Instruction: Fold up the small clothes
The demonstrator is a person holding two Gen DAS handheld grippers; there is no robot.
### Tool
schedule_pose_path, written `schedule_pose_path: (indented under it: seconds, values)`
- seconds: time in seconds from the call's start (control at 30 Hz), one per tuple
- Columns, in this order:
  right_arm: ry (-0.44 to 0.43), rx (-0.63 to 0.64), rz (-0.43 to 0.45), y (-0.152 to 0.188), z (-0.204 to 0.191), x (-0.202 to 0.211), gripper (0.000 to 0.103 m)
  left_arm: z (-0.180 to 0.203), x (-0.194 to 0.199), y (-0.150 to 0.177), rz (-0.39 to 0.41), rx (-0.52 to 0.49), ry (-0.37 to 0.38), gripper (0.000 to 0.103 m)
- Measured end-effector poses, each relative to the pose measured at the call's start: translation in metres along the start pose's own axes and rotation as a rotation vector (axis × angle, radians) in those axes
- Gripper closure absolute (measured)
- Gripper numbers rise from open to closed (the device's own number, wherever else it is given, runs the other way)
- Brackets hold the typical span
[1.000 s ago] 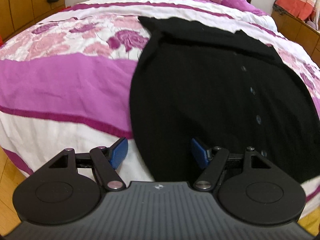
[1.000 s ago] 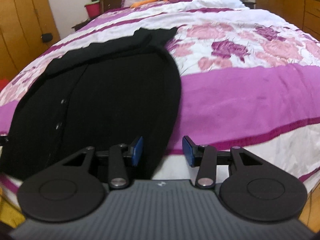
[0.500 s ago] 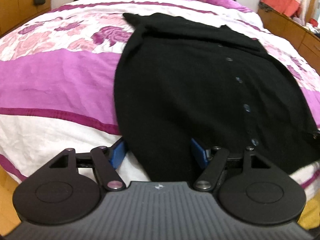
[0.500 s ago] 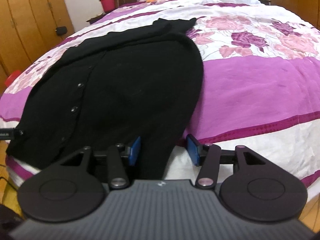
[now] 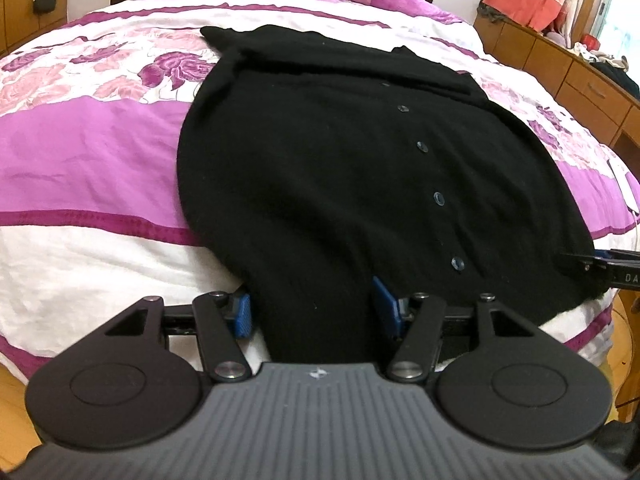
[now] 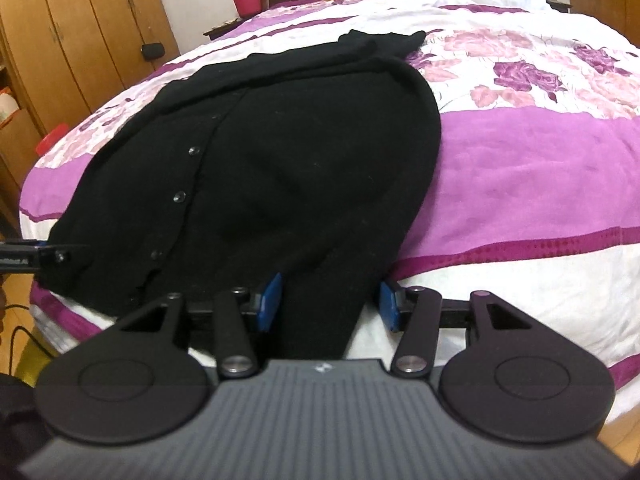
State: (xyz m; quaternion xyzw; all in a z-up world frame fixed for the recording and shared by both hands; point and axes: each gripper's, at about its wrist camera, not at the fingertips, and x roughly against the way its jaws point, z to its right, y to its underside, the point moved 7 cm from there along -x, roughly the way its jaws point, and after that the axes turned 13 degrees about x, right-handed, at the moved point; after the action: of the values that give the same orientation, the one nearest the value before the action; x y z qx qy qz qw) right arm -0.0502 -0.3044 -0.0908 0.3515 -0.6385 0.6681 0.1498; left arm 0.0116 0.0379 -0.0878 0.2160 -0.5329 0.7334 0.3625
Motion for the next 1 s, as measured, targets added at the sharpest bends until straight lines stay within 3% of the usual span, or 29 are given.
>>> schedule_pose_path:
  seconds: [0.1, 0.13, 0.17, 0.27, 0.43, 0.57, 1.0]
  values:
    - [-0.004, -0.004, 0.008, 0.0, 0.0, 0.001, 0.05, -0.001, 0.0, -0.001, 0.008, 0.003, -0.001, 0.048]
    - [-0.003, 0.001, 0.013, 0.0, 0.0, 0.002, 0.051, -0.003, 0.001, -0.001, 0.011, 0.012, 0.001, 0.057]
    - [0.001, 0.003, 0.021, 0.0, -0.001, 0.002, 0.055, -0.005, 0.002, -0.002, 0.014, 0.027, 0.0, 0.075]
    - [0.015, -0.013, 0.055, -0.001, 0.004, 0.007, 0.092, -0.01, 0.006, -0.007, 0.018, 0.083, 0.032, 0.094]
    - [-0.069, -0.119, 0.173, -0.022, 0.017, 0.023, 0.093, -0.009, 0.025, -0.029, 0.07, 0.199, 0.168, 0.095]
    - [-0.097, -0.178, 0.281, -0.051, 0.028, 0.035, 0.093, -0.003, 0.04, -0.056, 0.134, 0.253, 0.224, 0.096]
    - [-0.007, -0.146, 0.517, -0.143, 0.041, 0.044, 0.094, 0.021, 0.051, -0.156, 0.367, 0.288, 0.174, 0.096]
